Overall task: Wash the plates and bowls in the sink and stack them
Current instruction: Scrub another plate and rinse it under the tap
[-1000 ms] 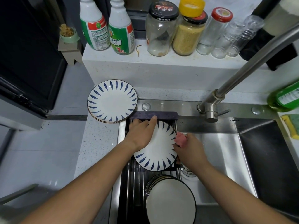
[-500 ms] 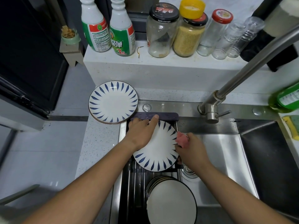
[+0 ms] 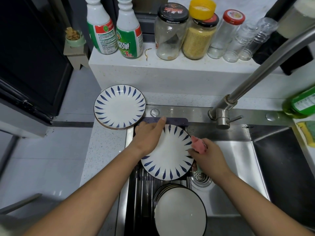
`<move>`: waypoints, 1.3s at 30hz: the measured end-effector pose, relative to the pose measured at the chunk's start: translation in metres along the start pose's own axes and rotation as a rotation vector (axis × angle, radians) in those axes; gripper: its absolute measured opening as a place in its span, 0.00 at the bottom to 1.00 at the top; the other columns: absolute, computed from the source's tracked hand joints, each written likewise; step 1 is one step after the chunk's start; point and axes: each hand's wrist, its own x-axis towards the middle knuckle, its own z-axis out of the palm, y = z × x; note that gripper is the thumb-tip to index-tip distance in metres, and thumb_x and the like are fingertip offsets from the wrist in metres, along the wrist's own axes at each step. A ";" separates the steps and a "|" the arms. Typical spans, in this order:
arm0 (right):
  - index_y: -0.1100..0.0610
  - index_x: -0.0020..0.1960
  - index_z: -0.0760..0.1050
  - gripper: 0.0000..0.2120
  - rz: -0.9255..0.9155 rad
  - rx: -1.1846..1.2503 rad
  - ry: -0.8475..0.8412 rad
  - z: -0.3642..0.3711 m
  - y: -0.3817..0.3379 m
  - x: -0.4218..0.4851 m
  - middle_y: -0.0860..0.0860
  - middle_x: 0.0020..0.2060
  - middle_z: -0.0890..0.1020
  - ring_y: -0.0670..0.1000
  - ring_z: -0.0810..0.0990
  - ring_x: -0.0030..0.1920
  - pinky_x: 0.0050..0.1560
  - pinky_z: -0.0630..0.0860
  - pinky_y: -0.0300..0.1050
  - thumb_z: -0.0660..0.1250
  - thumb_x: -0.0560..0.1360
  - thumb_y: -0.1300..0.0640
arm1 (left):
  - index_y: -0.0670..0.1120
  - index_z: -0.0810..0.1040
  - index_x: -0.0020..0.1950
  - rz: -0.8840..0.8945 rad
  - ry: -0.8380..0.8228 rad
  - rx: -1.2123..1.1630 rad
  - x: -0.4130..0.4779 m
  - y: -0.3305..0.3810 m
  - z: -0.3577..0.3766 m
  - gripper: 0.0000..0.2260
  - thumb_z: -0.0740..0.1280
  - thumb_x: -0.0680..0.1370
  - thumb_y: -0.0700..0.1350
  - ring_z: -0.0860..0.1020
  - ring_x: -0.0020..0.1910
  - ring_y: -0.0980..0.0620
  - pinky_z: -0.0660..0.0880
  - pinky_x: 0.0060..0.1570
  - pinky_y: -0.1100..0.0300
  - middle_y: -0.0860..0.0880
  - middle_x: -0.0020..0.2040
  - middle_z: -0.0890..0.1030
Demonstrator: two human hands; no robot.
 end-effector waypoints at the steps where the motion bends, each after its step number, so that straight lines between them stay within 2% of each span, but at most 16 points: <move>1: 0.56 0.45 0.77 0.05 -0.002 0.027 -0.006 -0.003 -0.001 0.000 0.57 0.36 0.83 0.51 0.81 0.25 0.27 0.79 0.46 0.71 0.74 0.64 | 0.61 0.80 0.29 0.003 0.001 -0.013 0.000 0.000 0.000 0.28 0.51 0.79 0.71 0.68 0.71 0.29 0.68 0.70 0.37 0.29 0.61 0.77; 3: 0.58 0.46 0.77 0.05 0.005 0.094 -0.015 -0.009 -0.004 -0.003 0.58 0.35 0.83 0.54 0.80 0.25 0.30 0.82 0.54 0.72 0.74 0.64 | 0.48 0.85 0.46 0.024 0.002 -0.054 -0.003 0.003 -0.002 0.37 0.50 0.73 0.76 0.76 0.64 0.38 0.72 0.64 0.46 0.38 0.48 0.80; 4: 0.58 0.47 0.78 0.05 0.009 0.120 -0.013 -0.012 -0.004 -0.003 0.58 0.35 0.83 0.55 0.79 0.25 0.32 0.81 0.56 0.72 0.74 0.65 | 0.44 0.82 0.47 0.042 0.004 -0.072 -0.002 0.003 -0.003 0.40 0.50 0.71 0.77 0.80 0.56 0.45 0.74 0.58 0.52 0.42 0.45 0.80; 5: 0.58 0.47 0.78 0.05 0.007 0.144 -0.007 -0.014 -0.004 -0.003 0.57 0.35 0.84 0.54 0.80 0.26 0.33 0.81 0.55 0.72 0.74 0.65 | 0.47 0.78 0.45 0.055 0.010 -0.088 -0.003 0.005 -0.004 0.36 0.50 0.70 0.77 0.79 0.48 0.50 0.73 0.52 0.56 0.44 0.44 0.80; 7: 0.57 0.48 0.80 0.06 0.004 0.195 0.001 -0.020 -0.003 -0.003 0.53 0.37 0.86 0.50 0.82 0.30 0.35 0.83 0.51 0.72 0.74 0.66 | 0.53 0.72 0.47 0.064 0.004 -0.113 -0.007 0.013 -0.005 0.28 0.52 0.71 0.77 0.74 0.43 0.53 0.70 0.45 0.58 0.49 0.44 0.77; 11: 0.58 0.49 0.79 0.08 -0.024 0.313 -0.024 -0.032 -0.004 -0.011 0.34 0.35 0.84 0.38 0.82 0.33 0.30 0.78 0.36 0.69 0.75 0.70 | 0.53 0.70 0.50 0.083 0.029 -0.190 -0.013 0.024 -0.009 0.18 0.56 0.80 0.67 0.71 0.47 0.53 0.67 0.43 0.59 0.50 0.47 0.73; 13: 0.57 0.48 0.79 0.09 -0.025 0.367 -0.018 -0.039 -0.004 -0.017 0.39 0.35 0.85 0.41 0.82 0.32 0.28 0.76 0.36 0.69 0.76 0.70 | 0.52 0.71 0.50 0.073 0.025 -0.233 -0.021 0.031 -0.009 0.17 0.58 0.81 0.66 0.73 0.48 0.52 0.69 0.46 0.57 0.49 0.47 0.74; 15: 0.58 0.49 0.79 0.08 -0.028 0.423 0.007 -0.048 -0.007 -0.025 0.45 0.36 0.84 0.43 0.80 0.29 0.27 0.75 0.36 0.68 0.76 0.70 | 0.48 0.77 0.47 0.062 0.003 -0.273 -0.030 0.038 -0.006 0.22 0.59 0.80 0.67 0.80 0.48 0.50 0.74 0.52 0.54 0.50 0.47 0.82; 17: 0.58 0.48 0.78 0.08 -0.044 0.455 0.029 -0.060 -0.010 -0.032 0.48 0.36 0.82 0.42 0.78 0.27 0.27 0.75 0.35 0.69 0.76 0.70 | 0.47 0.84 0.51 0.023 -0.006 -0.352 -0.042 0.046 -0.004 0.21 0.60 0.83 0.62 0.85 0.51 0.51 0.78 0.55 0.55 0.51 0.50 0.88; 22: 0.61 0.49 0.78 0.06 -0.078 0.517 0.071 -0.105 -0.015 -0.059 0.51 0.29 0.81 0.46 0.75 0.22 0.22 0.73 0.40 0.67 0.76 0.69 | 0.50 0.84 0.60 -0.016 -0.139 -0.582 -0.080 0.067 0.013 0.19 0.56 0.86 0.57 0.86 0.55 0.51 0.80 0.53 0.53 0.49 0.54 0.88; 25: 0.63 0.49 0.79 0.03 -0.098 0.448 0.070 -0.139 -0.011 -0.072 0.55 0.30 0.80 0.49 0.74 0.24 0.23 0.73 0.41 0.70 0.76 0.65 | 0.53 0.82 0.64 0.006 -0.189 -0.614 -0.104 0.075 0.039 0.20 0.54 0.86 0.59 0.84 0.59 0.49 0.80 0.59 0.45 0.50 0.58 0.87; 27: 0.63 0.48 0.78 0.06 -0.094 0.419 0.059 -0.164 -0.006 -0.082 0.54 0.27 0.79 0.49 0.74 0.24 0.23 0.72 0.39 0.71 0.76 0.60 | 0.53 0.81 0.65 0.051 -0.153 -0.601 -0.120 0.085 0.060 0.21 0.53 0.86 0.60 0.84 0.59 0.48 0.82 0.54 0.44 0.50 0.58 0.87; 30: 0.63 0.41 0.75 0.19 -0.117 0.360 0.016 -0.196 -0.001 -0.097 0.55 0.23 0.77 0.51 0.72 0.22 0.24 0.70 0.41 0.72 0.73 0.46 | 0.52 0.82 0.63 0.120 -0.084 -0.592 -0.143 0.099 0.090 0.21 0.54 0.86 0.59 0.86 0.54 0.48 0.81 0.38 0.54 0.48 0.55 0.87; 33: 0.68 0.41 0.72 0.29 -0.168 0.321 -0.066 -0.224 0.007 -0.112 0.62 0.24 0.74 0.53 0.69 0.22 0.27 0.67 0.42 0.67 0.75 0.39 | 0.48 0.83 0.59 0.197 0.017 -0.565 -0.160 0.113 0.116 0.18 0.56 0.86 0.55 0.85 0.56 0.44 0.78 0.44 0.53 0.46 0.54 0.87; 36: 0.65 0.50 0.73 0.19 -0.029 0.465 -0.099 -0.262 0.022 -0.116 0.63 0.31 0.76 0.54 0.72 0.25 0.27 0.70 0.42 0.59 0.83 0.48 | 0.41 0.82 0.55 0.273 0.137 -0.407 -0.174 0.133 0.140 0.17 0.57 0.87 0.50 0.84 0.51 0.49 0.78 0.51 0.54 0.42 0.52 0.86; 39: 0.56 0.49 0.79 0.06 -0.106 0.327 -0.005 -0.294 0.038 -0.115 0.60 0.35 0.79 0.56 0.78 0.33 0.39 0.74 0.53 0.63 0.80 0.57 | 0.37 0.80 0.54 0.330 0.191 -0.293 -0.189 0.154 0.161 0.18 0.58 0.87 0.49 0.79 0.42 0.56 0.76 0.33 0.69 0.35 0.54 0.82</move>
